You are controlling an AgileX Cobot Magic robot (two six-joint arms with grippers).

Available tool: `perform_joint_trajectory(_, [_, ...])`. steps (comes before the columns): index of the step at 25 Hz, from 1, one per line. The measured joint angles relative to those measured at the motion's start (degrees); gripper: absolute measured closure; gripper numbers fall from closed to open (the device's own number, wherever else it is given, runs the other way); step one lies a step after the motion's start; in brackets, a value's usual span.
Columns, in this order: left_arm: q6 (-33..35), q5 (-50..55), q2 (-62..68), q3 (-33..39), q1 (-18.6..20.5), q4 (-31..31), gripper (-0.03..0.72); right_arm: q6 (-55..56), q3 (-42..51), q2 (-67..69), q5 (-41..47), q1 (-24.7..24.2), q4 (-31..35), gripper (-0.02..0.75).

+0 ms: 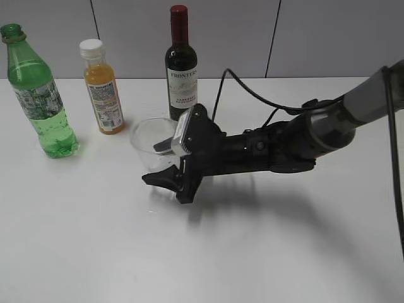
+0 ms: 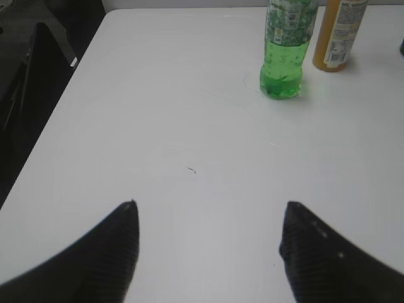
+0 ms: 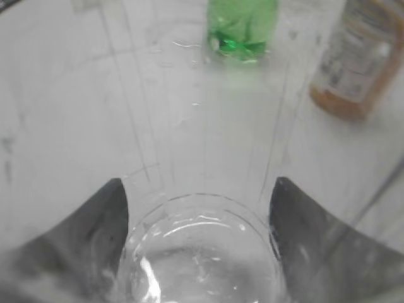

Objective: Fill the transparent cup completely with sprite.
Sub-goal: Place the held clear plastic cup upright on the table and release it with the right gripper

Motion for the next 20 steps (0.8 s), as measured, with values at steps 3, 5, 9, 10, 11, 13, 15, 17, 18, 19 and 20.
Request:
perform_joint_trajectory(3, [0.0, 0.0, 0.0, 0.0, 0.0, 0.0, 0.146, 1.4, -1.3, 1.2, 0.1, 1.2, -1.7, 0.218])
perform_joint_trajectory(5, [0.0, 0.0, 0.0, 0.0, 0.0, 0.0, 0.146, 1.5, -1.5, 1.8, 0.2, 1.4, -2.1, 0.218])
perform_joint_trajectory(9, [0.0, 0.0, 0.0, 0.0, 0.0, 0.0, 0.146, 1.7, -1.5, 2.0, 2.2, 1.4, -2.3, 0.218])
perform_joint_trajectory(10, [0.0, 0.0, 0.0, 0.0, 0.0, 0.0, 0.146, 1.7, -1.5, 2.0, 2.3, 1.4, -2.3, 0.218])
perform_joint_trajectory(11, [0.0, 0.0, 0.0, 0.0, 0.0, 0.0, 0.146, 1.7, -1.5, 2.0, 2.6, 1.4, -2.3, 0.218])
perform_joint_trajectory(13, [0.0, 0.0, 0.0, 0.0, 0.0, 0.0, 0.146, 1.7, -1.5, 2.1, 2.8, 1.4, -2.3, 0.218])
perform_joint_trajectory(15, [0.0, 0.0, 0.0, 0.0, 0.0, 0.0, 0.146, 1.7, -1.5, 2.4, 3.2, 1.4, -2.3, 0.192])
perform_joint_trajectory(17, [0.0, 0.0, 0.0, 0.0, 0.0, 0.0, 0.146, 2.0, -1.6, 2.4, 3.9, 1.4, -2.1, 0.151])
perform_joint_trajectory(18, [0.0, 0.0, 0.0, 0.0, 0.0, 0.0, 0.146, 2.0, -1.7, 2.4, 4.2, 1.4, -1.9, 0.134])
perform_joint_trajectory(19, [0.0, 0.0, 0.0, 0.0, 0.0, 0.0, 0.146, 2.1, -1.7, 2.4, 4.6, 1.4, -1.7, 0.120])
perform_joint_trajectory(20, [0.0, 0.0, 0.0, 0.0, 0.0, 0.0, 0.146, 2.2, -1.7, 2.4, 4.8, 1.4, -1.6, 0.111])
